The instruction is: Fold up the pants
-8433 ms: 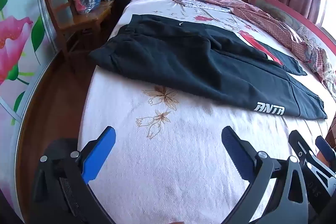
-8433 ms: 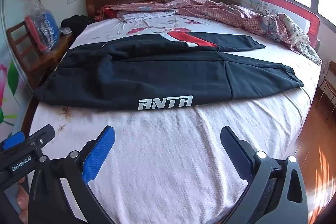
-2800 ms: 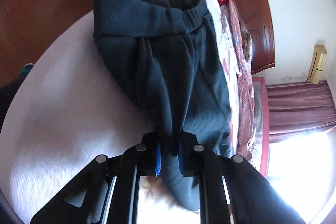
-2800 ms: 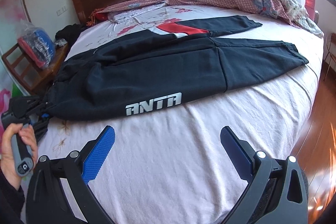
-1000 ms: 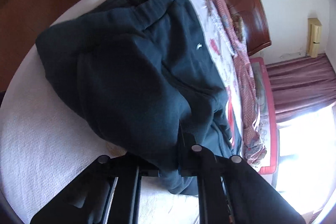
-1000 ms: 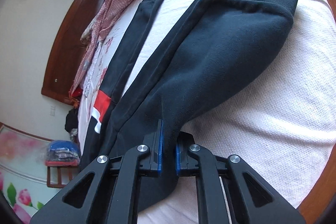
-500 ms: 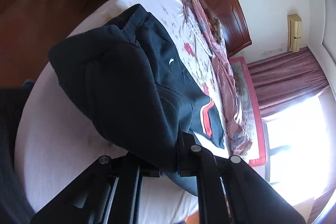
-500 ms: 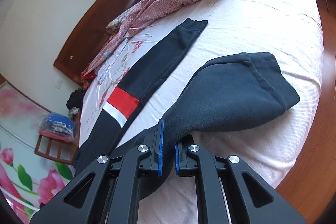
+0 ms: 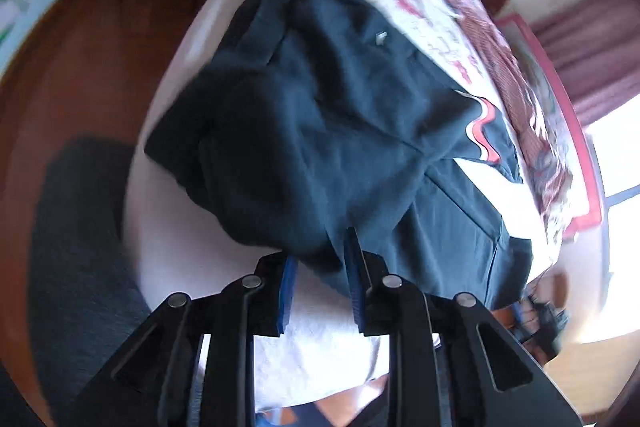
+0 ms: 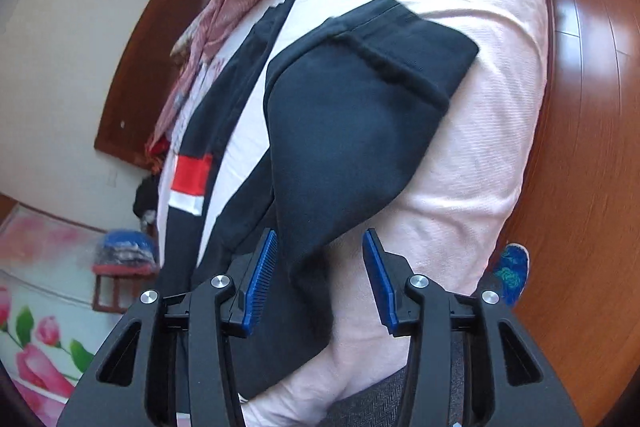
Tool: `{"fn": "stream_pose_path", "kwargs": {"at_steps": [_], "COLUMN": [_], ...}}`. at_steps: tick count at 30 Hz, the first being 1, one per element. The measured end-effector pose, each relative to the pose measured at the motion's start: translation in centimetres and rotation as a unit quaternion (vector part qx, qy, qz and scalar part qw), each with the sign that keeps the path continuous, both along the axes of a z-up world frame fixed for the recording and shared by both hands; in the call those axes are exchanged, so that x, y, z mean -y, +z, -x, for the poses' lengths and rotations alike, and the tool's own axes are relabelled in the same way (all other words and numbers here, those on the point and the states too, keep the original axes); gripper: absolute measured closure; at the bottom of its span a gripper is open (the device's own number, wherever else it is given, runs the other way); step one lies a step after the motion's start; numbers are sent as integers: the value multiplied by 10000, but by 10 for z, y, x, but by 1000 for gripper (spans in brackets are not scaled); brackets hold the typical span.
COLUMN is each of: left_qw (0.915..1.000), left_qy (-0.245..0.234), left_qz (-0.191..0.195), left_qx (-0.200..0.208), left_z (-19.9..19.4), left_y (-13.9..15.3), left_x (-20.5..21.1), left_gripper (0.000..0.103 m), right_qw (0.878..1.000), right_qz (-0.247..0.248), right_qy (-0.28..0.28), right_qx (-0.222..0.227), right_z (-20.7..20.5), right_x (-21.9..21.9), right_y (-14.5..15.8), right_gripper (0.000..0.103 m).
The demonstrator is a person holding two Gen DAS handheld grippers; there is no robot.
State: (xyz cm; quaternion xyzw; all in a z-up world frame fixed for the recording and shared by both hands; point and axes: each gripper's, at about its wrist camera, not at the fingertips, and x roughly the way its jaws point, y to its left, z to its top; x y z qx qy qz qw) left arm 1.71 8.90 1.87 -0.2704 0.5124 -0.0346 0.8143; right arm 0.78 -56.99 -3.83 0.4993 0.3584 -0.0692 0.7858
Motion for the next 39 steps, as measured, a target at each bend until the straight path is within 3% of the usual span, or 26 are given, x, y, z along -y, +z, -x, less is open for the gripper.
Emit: {"fn": "stream_pose_path", "kwargs": {"at_steps": [2,5,8,11,12,14,16,20,22,24,26,29,31,32,35,39], "left_qw": [9988,9921,9757,9620,9589,9556,9554,9555,9552,9568,9603,9620,9616,9615,9625,9623], "left_qy": [-280,-626,-1023,-1305,-1390,-1487,-1557,-1659,-1646,-1585,-1504,-1466,-1489,-1475,-1479,-1458], "left_qz": [-287,-696,-1173,-1252,-1282,-1340,-1321,-1381,-1471,-1479,-1450,-1520,-1566,-1598,-1555,-1600], "left_qx": [282,835,1541,2048,2113,2164,2133,2009,1969,1939,1848,1731,1694,1682,1661,1648], "left_z": [2,5,-1,-9,-11,-16,-18,-22,-24,-26,-30,-32,-34,-34,-36,-39], "left_y": [16,39,70,92,96,99,100,94,92,90,83,75,71,70,70,70], "left_x": [9,24,49,73,79,89,95,104,106,107,105,103,103,104,105,107], "left_gripper": [54,35,21,18,18,17,16,15,15,15,15,15,15,15,15,15], "right_qw": [9994,9967,9923,9899,9902,9839,9683,9351,9256,9286,9464,9589,9711,9709,9696,9729], "right_qz": [62,-43,-104,-10,287,1259,2207,3459,3683,3538,2942,2474,1871,1701,1575,1509], "right_qy": [-281,-771,-1075,-1298,-1237,-778,-362,-511,-815,-1055,-1036,-1142,-1241,-1387,-1351,-1271], "right_qx": [-196,-268,-609,-575,-577,-997,-1112,-574,-303,-378,-838,-788,-812,-958,-1299,-1205], "right_z": [0,-6,-21,-29,-33,-49,-63,-71,-62,-50,-49,-35,-33,-32,-36,-47], "right_x": [14,31,41,41,38,25,11,6,14,36,60,66,74,74,69,59], "right_y": [-3,-9,-21,-25,-18,3,26,87,107,101,70,43,27,21,6,-10], "right_gripper": [58,58,58,57,56,76,85,93,93,93,93,92,81,65,51,51]}}
